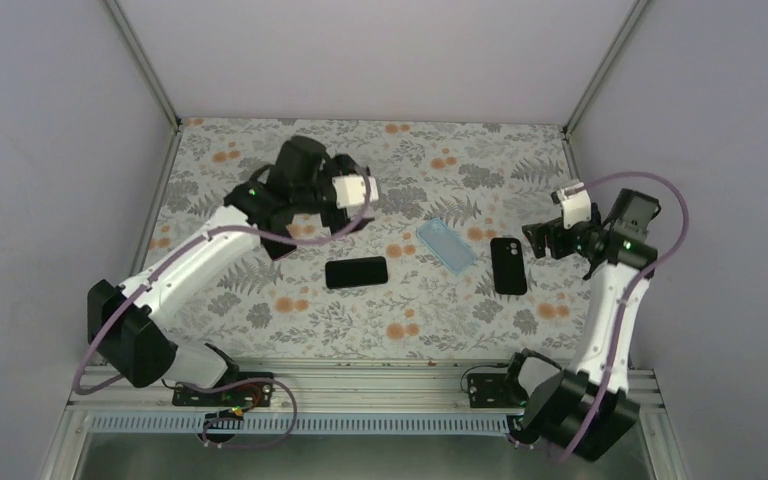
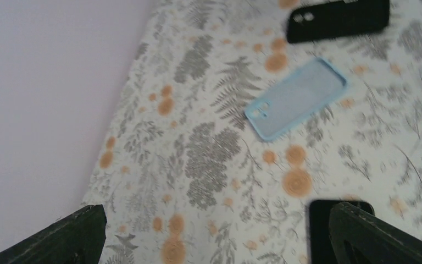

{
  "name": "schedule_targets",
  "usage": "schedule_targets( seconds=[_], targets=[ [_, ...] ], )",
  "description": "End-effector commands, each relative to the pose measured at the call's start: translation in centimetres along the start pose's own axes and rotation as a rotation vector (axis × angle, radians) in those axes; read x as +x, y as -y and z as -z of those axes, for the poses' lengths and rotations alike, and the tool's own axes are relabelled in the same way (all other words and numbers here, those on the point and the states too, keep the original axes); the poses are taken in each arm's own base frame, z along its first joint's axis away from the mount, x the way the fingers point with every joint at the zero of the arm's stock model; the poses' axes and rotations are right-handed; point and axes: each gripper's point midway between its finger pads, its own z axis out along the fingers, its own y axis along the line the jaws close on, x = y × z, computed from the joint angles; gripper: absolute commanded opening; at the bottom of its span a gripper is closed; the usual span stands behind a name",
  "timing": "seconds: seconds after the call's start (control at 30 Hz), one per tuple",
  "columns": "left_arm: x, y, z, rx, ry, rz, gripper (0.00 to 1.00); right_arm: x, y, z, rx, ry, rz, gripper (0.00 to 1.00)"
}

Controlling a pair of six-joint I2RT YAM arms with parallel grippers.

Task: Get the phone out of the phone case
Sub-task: Reset both arms

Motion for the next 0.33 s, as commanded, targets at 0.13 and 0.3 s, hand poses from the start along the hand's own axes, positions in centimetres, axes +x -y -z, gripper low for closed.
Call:
schedule_targets(
  seconds=[0.13,0.3],
  targets=[
    [-0.4,-1.1,0.6,0.216,0.011,0.266,1.00,-1.4,0.6,0.5,0.174,0.306,-0.081,1.00],
    [-0.3,-1.5,0.8,0.187,0.020,0.281,1.00,-0.4,-0.6,-0.5,0.106,0.277,-0.034,1.00]
  ],
)
